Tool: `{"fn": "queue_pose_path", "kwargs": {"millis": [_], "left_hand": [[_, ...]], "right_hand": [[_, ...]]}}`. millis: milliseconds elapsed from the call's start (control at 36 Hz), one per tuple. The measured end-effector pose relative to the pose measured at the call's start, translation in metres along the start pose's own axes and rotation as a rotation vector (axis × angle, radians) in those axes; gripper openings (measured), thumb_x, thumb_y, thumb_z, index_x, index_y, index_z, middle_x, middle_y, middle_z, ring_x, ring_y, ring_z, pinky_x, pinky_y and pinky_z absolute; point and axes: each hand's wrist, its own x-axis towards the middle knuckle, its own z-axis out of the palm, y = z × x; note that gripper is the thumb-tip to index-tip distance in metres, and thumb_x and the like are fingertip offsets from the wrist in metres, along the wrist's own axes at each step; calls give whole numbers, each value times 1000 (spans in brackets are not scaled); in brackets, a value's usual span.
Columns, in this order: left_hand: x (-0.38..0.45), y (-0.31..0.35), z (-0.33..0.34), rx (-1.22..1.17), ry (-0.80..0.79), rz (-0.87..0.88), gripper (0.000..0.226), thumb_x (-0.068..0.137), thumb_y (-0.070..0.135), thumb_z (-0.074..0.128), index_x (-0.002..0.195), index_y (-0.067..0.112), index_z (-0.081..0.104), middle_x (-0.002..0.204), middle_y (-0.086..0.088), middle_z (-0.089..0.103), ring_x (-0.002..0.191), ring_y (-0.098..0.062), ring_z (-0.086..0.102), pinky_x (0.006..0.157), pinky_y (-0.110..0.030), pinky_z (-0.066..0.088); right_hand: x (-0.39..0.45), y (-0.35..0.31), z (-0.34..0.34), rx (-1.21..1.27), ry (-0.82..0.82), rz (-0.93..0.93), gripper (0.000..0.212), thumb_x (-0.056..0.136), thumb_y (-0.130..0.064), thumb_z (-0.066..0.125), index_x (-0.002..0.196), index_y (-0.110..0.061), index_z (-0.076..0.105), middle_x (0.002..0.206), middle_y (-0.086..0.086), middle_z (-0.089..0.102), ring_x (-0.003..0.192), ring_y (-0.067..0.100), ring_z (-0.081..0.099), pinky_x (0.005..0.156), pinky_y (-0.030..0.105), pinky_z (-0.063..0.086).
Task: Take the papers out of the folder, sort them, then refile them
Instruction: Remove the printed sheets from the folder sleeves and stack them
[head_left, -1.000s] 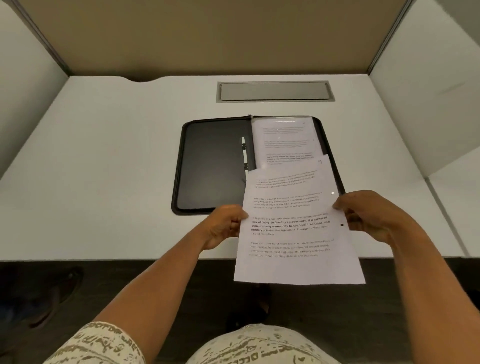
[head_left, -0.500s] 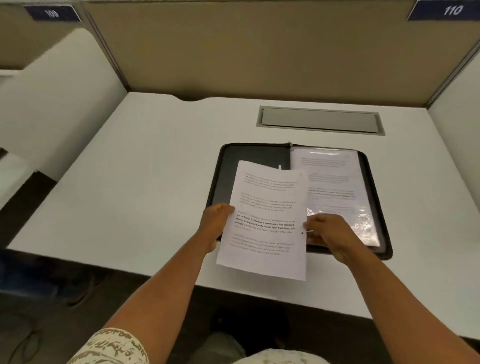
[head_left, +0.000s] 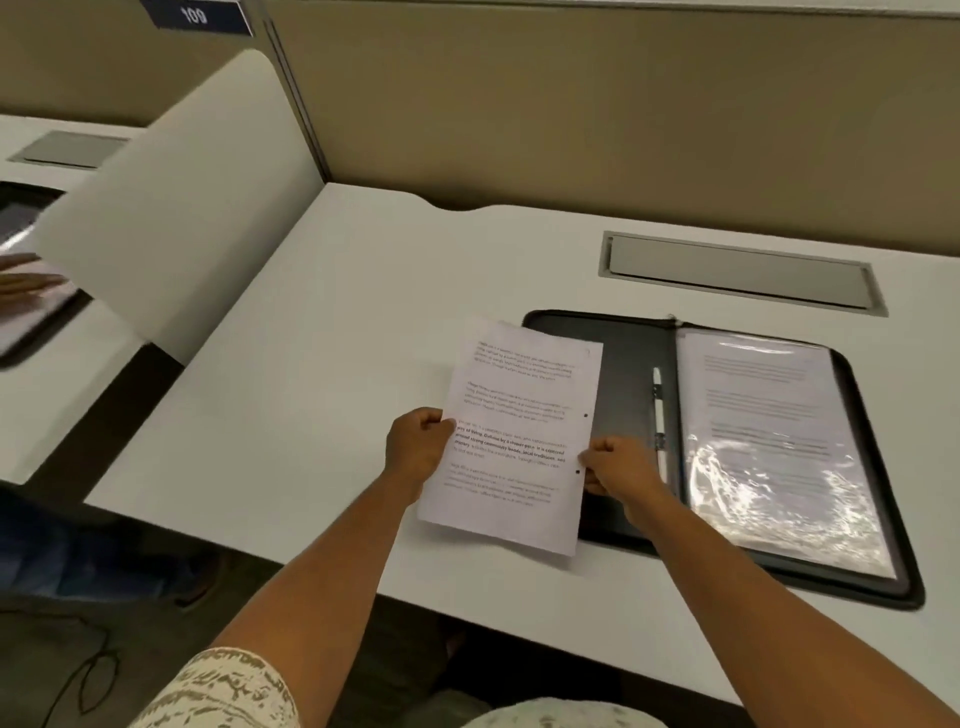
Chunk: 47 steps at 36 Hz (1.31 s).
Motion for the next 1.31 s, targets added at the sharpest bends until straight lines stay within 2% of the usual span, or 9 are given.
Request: {"fn": "queue_pose_path", "kwargs": {"millis": [139,222,389,639,833,944,1028,1194,1306], "left_hand": [[41,-9,-35,73,12,12,7,95,22,64,91,18,69,91,1,72,87,-22,69,80,-34,56],[60,-13,-53,97,33,33,4,95,22,64,95,20,67,91,2,71,89,-21,68,83,-33,55],[87,-21,-79,136,60,54,4,97,19,63,99,17,66,94,-1,68,89,-22,65,83,-33,53],[118,-33,-89,305,155,125,31,96,19,64,124,6,63,112,-9,66,100,-25,62,86,-29,46],[123,-58,-77,682,89,379,64,87,41,73,141,16,50,143,-8,46,132,-29,38,106,-46,38],[123,-64,-64,758,-14,454,67,85,50,71,140,17,52,148,-7,43,138,-26,31,111,-45,30],[123,-63,-58,769,-43,445,66,86,52,69,140,19,52,151,-6,39,140,-25,28,113,-43,27],[129,-61,-59,765,-35,447,63,84,50,72,136,19,55,149,-8,41,138,-28,32,111,-45,30],[129,-60,-58,778,-34,433,63,84,51,71,137,21,54,150,-7,39,138,-27,30,112,-43,28]], "right_hand": [[17,-14,48,-136,10,-5,8,92,-1,63,92,5,68,87,16,73,71,21,67,69,38,61],[23,-25,71,-171,48,-25,10,92,-3,63,84,-3,70,83,13,73,77,27,71,77,45,62],[35,-44,105,-72,74,-14,12,95,-3,59,87,-6,67,91,9,72,83,26,71,72,37,63],[56,-53,143,-88,93,13,9,94,-5,62,88,-6,69,93,8,71,82,25,72,66,34,63],[66,-51,154,-197,150,14,6,90,-3,64,86,-5,68,92,12,70,81,28,71,69,46,64],[68,-52,150,-362,162,-81,6,89,-7,62,93,-4,66,94,9,70,77,23,67,67,36,61],[62,-55,147,-564,162,-225,22,97,-10,56,119,-6,62,106,4,60,84,16,57,66,19,44],[57,-45,148,-971,49,-466,29,101,-8,43,125,-8,60,116,9,58,102,24,55,85,32,51],[55,-45,146,-982,41,-513,27,101,-7,43,121,-6,62,114,10,59,100,24,55,81,30,48]]}}
